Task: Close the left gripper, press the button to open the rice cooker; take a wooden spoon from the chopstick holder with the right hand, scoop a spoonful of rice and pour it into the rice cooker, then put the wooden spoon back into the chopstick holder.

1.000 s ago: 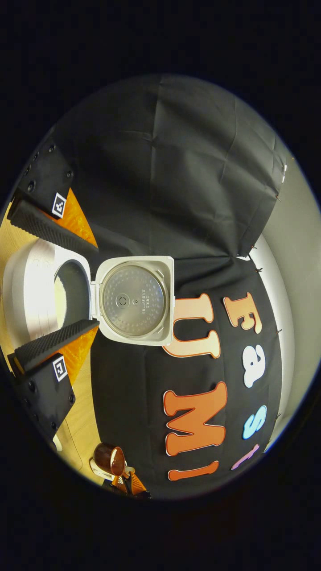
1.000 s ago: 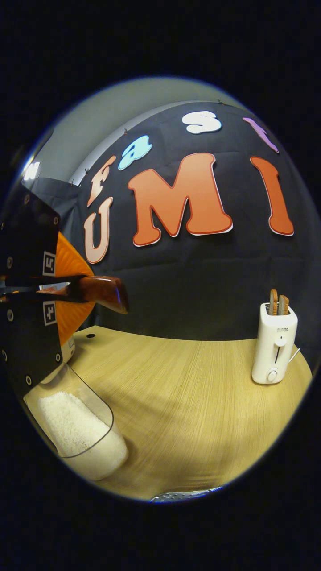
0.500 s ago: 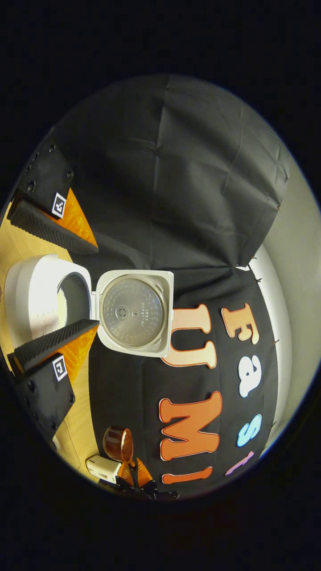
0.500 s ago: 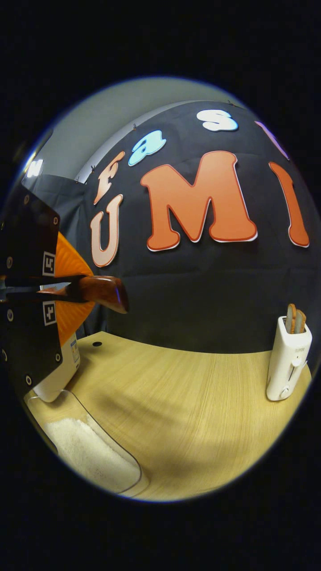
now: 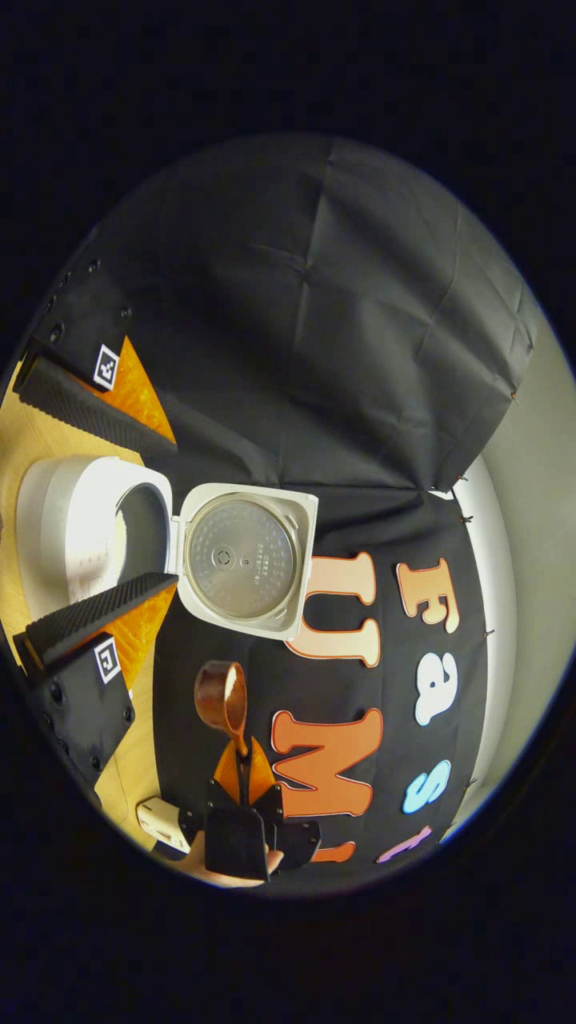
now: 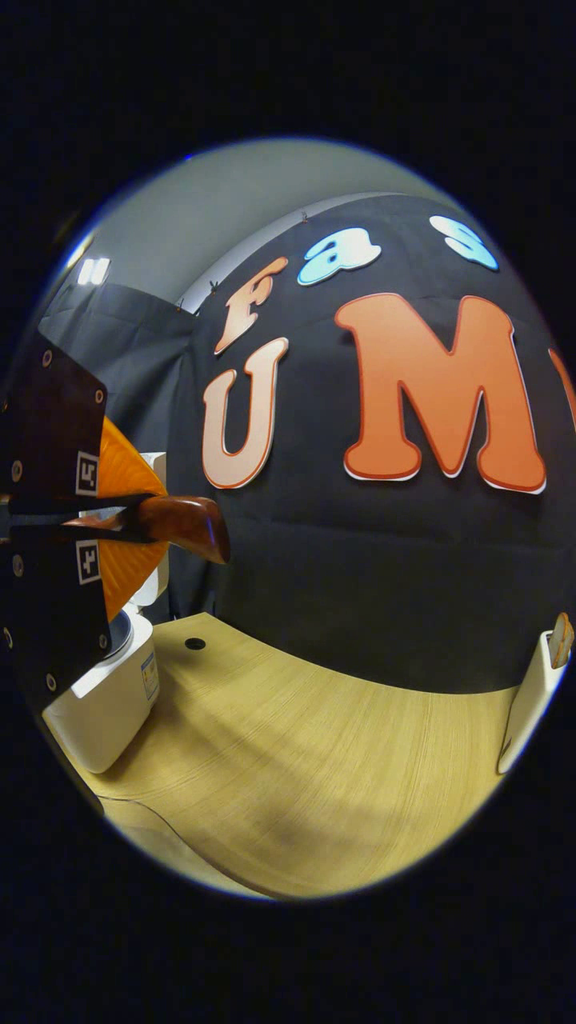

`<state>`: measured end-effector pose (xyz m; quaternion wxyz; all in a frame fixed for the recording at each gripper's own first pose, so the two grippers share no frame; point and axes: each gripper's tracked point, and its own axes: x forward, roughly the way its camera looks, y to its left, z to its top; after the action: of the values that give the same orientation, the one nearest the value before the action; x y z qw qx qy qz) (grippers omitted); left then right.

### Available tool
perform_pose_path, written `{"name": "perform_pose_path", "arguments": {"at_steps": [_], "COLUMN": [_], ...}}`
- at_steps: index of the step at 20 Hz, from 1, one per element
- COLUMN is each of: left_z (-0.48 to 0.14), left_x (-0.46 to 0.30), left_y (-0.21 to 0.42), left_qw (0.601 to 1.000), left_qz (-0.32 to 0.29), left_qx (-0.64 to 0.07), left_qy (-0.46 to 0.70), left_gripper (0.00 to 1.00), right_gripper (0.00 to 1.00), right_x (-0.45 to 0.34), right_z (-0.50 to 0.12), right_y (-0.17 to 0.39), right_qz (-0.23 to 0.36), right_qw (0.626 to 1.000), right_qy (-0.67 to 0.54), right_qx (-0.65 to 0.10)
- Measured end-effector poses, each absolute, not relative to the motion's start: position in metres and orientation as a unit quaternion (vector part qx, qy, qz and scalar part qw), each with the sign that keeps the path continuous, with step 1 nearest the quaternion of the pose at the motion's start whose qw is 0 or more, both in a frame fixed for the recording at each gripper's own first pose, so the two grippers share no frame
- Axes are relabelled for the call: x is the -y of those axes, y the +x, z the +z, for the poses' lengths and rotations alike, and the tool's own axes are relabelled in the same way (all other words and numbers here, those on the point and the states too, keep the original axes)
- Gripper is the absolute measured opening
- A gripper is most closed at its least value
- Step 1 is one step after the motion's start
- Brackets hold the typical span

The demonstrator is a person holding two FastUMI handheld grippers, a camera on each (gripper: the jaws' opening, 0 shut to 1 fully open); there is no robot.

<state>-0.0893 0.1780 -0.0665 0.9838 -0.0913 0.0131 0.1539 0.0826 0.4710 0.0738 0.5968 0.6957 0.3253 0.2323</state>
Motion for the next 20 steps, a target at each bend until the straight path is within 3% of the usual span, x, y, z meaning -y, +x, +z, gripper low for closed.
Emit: {"name": "perform_pose_path", "arguments": {"at_steps": [6,10,17,20], "left_z": [-0.070,-0.079,-0.091,-0.095], "left_x": [-0.193,-0.202,-0.211,-0.208], "left_y": [-0.102,-0.105,-0.109,-0.104], "left_qw": [0.981,0.980,0.978,0.978], "left_qz": [0.168,0.174,0.180,0.179], "left_qx": [-0.016,-0.026,-0.041,-0.049], "left_qy": [-0.091,-0.097,-0.098,-0.099], "left_gripper": [0.95,0.96,0.95,0.96], "right_gripper": [0.05,0.05,0.05,0.05], "right_x": [-0.543,-0.566,-0.582,-0.588], "right_z": [0.072,0.085,0.098,0.103], "right_y": [0.074,0.070,0.072,0.068], "right_qz": [0.275,0.326,0.365,0.393], "right_qw": [0.642,0.712,0.797,0.812], "right_qy": [0.625,0.547,0.425,0.383], "right_qx": [-0.348,-0.296,-0.226,-0.197]}}
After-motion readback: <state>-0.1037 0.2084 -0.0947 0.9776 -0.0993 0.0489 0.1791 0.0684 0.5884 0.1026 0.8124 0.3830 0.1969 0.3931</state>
